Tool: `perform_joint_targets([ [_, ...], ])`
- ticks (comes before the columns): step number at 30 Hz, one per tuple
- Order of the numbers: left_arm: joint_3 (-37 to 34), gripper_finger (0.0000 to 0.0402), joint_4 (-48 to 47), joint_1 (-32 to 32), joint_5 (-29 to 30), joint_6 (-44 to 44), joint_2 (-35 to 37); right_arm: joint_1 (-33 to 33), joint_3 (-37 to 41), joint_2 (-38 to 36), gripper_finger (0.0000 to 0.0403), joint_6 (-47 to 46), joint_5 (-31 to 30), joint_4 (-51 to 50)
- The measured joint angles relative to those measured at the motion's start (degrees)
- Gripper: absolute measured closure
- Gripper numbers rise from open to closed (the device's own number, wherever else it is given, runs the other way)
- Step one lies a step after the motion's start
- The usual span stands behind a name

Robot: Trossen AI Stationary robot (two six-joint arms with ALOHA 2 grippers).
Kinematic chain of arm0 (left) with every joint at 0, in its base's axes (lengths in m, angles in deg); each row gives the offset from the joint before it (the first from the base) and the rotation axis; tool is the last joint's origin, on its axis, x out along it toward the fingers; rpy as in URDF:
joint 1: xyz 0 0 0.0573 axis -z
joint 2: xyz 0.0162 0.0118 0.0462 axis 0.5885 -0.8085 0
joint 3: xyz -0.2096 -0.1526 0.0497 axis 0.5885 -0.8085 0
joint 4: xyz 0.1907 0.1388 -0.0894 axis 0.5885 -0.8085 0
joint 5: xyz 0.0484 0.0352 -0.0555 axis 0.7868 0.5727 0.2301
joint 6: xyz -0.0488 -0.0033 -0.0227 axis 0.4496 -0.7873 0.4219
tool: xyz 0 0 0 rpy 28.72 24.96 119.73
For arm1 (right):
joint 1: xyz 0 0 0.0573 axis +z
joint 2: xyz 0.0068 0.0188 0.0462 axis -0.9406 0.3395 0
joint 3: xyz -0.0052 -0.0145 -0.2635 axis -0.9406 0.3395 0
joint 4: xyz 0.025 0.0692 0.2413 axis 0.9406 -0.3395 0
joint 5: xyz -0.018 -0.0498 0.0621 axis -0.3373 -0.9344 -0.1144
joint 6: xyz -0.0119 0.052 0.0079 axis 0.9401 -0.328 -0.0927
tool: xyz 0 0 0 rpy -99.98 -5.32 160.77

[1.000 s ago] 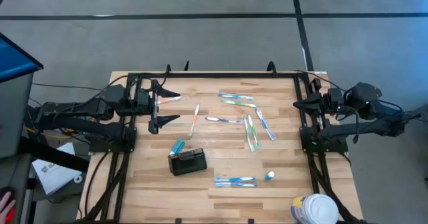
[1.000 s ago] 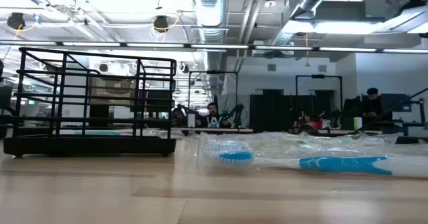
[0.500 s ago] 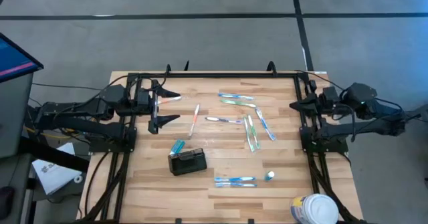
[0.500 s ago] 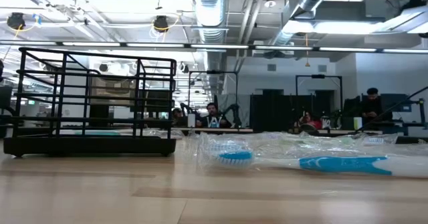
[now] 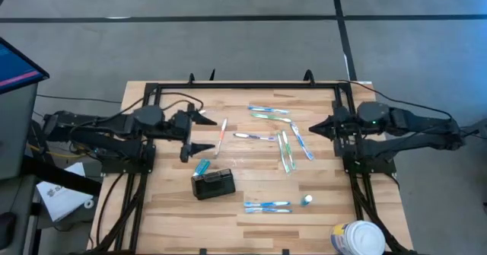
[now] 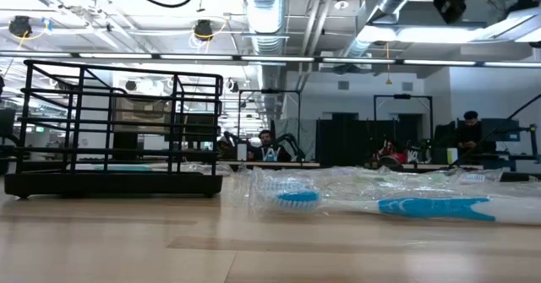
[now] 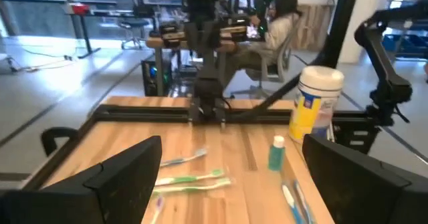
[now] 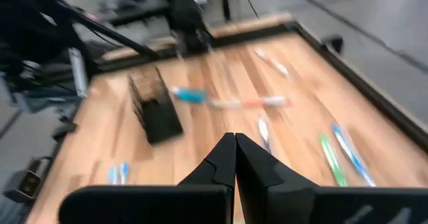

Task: Pick & Place toothbrushing station
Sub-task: Put the white blue toothbrush into the black toothbrush rack

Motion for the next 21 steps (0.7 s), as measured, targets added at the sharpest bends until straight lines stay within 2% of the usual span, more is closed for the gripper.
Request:
perform_joint_targets([
  [11,0.0,0.0046,0.0,0.9,0.9,0.0,-5.9,0.0,0.0,5.2,0.0403,-14.8,-2.4,-17.1],
  [17,0.0,0.0047,0.2,0.9,1.0,0.2,-6.2,0.0,0.0,10.1,0.0403,-18.6,-3.7,-19.6],
  [21,0.0,0.0071,0.1,0.9,1.0,1.3,-6.2,0.0,0.0,13.4,0.0403,-19.5,-3.7,-21.2],
])
